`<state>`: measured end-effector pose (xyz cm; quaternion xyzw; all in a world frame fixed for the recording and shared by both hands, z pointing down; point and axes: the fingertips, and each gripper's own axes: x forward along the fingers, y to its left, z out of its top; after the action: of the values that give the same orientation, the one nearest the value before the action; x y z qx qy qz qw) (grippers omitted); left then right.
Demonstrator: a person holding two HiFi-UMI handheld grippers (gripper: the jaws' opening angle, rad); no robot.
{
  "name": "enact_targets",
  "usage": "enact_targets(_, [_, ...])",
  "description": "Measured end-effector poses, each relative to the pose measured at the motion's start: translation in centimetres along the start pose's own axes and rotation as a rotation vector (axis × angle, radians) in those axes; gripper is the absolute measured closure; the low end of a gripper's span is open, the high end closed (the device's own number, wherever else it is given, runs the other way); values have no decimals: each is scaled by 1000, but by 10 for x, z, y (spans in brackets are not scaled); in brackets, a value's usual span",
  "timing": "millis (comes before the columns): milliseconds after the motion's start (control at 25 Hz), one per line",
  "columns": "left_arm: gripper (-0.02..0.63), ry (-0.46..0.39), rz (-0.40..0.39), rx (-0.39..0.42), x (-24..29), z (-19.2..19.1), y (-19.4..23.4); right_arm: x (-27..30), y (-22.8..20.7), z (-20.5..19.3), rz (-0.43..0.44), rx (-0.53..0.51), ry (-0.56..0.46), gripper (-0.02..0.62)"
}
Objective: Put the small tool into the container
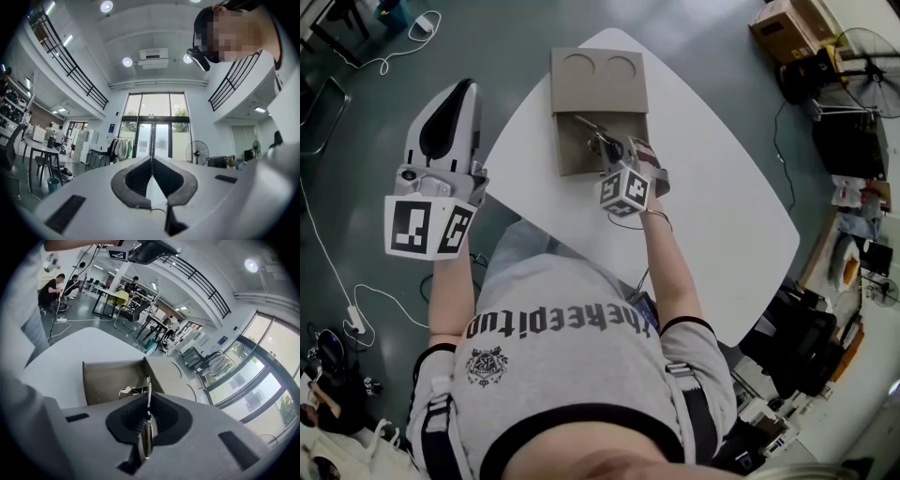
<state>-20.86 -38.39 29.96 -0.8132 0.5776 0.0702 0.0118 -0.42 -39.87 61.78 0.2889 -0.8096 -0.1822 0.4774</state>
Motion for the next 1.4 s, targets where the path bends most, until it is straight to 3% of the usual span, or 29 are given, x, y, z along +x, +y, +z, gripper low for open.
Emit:
enact_targets(440, [594,18,-8,-9,12,-8,11,22,2,-18,-2,-12,99,590])
enact_targets(1120, [594,19,-57,-43,18,-15,11,30,26,-16,36,-8,156,552])
enact_targets(1280, [594,15,-67,-45,17,-13,6,27,28,-14,40,29,157,550])
enact_targets(1400, [594,10,-72,-44,14,-10,1,24,31,-16,66,117,161,540])
